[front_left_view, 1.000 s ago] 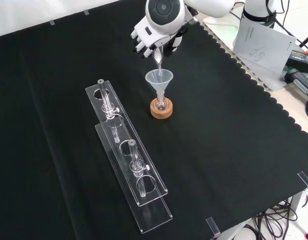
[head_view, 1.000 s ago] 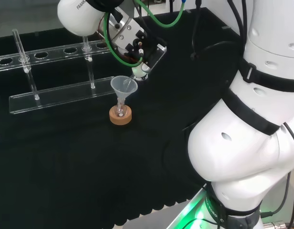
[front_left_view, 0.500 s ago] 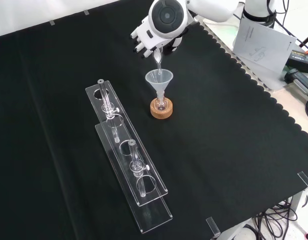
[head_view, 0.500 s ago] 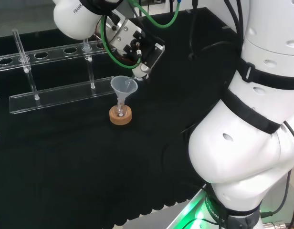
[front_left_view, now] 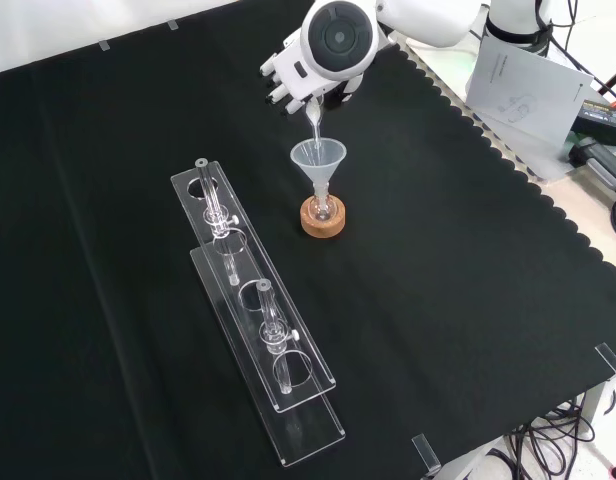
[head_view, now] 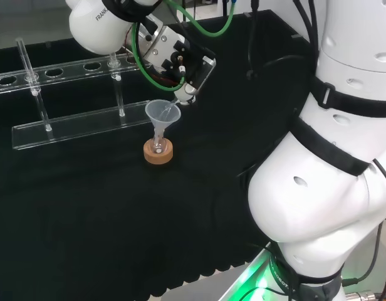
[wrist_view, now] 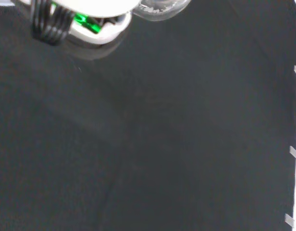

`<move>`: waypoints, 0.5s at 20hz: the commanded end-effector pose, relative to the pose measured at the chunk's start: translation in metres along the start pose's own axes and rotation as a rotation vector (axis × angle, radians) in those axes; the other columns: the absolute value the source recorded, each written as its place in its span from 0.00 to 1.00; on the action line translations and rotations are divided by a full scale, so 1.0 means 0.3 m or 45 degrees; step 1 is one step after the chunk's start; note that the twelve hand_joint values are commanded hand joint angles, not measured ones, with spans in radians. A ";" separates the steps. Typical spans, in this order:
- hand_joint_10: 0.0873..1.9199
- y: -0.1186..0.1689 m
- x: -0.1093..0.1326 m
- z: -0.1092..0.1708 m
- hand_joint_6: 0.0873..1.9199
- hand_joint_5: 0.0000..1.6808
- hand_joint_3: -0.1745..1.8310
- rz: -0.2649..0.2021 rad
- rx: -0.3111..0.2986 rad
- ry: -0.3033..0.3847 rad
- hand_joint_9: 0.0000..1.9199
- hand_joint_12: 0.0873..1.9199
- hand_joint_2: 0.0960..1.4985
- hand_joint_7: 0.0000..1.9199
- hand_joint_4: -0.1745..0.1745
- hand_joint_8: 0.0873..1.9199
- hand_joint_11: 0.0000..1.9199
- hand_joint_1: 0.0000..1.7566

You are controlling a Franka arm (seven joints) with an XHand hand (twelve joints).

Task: Pour all the NaCl from the weighing funnel into the round-bottom flask.

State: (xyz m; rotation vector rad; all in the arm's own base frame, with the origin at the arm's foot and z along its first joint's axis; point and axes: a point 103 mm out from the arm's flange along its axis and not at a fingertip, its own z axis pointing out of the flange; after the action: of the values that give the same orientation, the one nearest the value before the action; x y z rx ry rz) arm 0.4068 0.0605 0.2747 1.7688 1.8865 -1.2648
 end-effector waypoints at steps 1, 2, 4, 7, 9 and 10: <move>0.11 0.000 -0.006 -0.013 0.34 0.73 0.39 0.029 0.045 -0.075 0.54 0.53 0.43 0.36 1.00 0.30 0.42 0.63; 0.11 0.000 -0.007 -0.014 0.34 0.74 0.39 0.031 0.050 -0.080 0.54 0.53 0.43 0.36 1.00 0.30 0.42 0.63; 0.11 0.001 -0.006 -0.017 0.34 0.74 0.39 0.030 0.050 -0.087 0.54 0.53 0.43 0.35 1.00 0.30 0.42 0.63; 0.11 0.001 -0.002 -0.022 0.34 0.74 0.39 0.033 0.054 -0.108 0.54 0.53 0.43 0.35 1.00 0.30 0.42 0.63; 0.11 -0.001 0.005 -0.030 0.34 0.74 0.39 0.038 0.059 -0.126 0.54 0.53 0.43 0.35 1.00 0.30 0.42 0.63; 0.11 -0.001 0.006 -0.032 0.34 0.74 0.39 0.037 0.059 -0.132 0.54 0.53 0.43 0.35 1.00 0.30 0.42 0.63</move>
State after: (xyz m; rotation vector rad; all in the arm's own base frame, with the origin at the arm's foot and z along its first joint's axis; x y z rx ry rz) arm 0.4094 0.0650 0.2787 1.7305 1.8056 -1.3519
